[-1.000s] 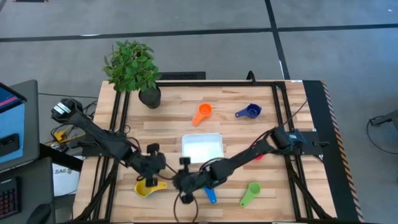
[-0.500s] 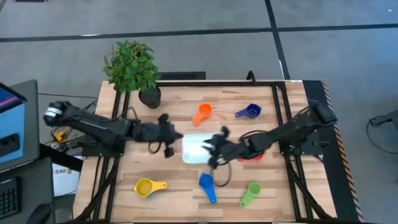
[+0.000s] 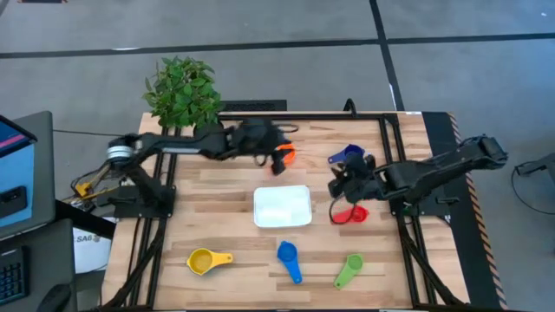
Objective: Nest measuring cups in basket
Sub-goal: Stack the purple measuring cup into the yellow measuring cup
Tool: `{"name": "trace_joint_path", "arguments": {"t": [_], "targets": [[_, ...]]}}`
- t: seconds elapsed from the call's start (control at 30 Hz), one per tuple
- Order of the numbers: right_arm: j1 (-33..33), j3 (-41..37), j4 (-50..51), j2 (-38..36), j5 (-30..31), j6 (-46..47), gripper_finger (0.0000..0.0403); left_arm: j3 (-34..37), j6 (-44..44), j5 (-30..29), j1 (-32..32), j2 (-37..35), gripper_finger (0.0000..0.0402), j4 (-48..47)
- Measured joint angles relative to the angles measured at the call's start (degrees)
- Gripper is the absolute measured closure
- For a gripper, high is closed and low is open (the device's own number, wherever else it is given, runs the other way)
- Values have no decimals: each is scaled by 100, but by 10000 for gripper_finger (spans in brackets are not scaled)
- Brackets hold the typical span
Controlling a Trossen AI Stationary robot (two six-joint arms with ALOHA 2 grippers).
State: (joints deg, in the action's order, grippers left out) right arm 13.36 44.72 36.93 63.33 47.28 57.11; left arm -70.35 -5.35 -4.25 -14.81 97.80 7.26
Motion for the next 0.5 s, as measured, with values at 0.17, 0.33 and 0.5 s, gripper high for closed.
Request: {"name": "trace_joint_path", "arguments": {"t": [0.17, 0.33, 0.5], "targets": [[-73, -93, 840, -398, -338, 685, 238, -1585, -111, 277, -113, 1269, 280, -530], [304, -113, 1734, -433, -404, 1864, 231, -2928, -185, 276, -135, 2299, 280, -951], [728, -108, 2361, -343, -403, 2907, 231, -3815, -237, 331, -174, 3096, 280, -1114]]}}
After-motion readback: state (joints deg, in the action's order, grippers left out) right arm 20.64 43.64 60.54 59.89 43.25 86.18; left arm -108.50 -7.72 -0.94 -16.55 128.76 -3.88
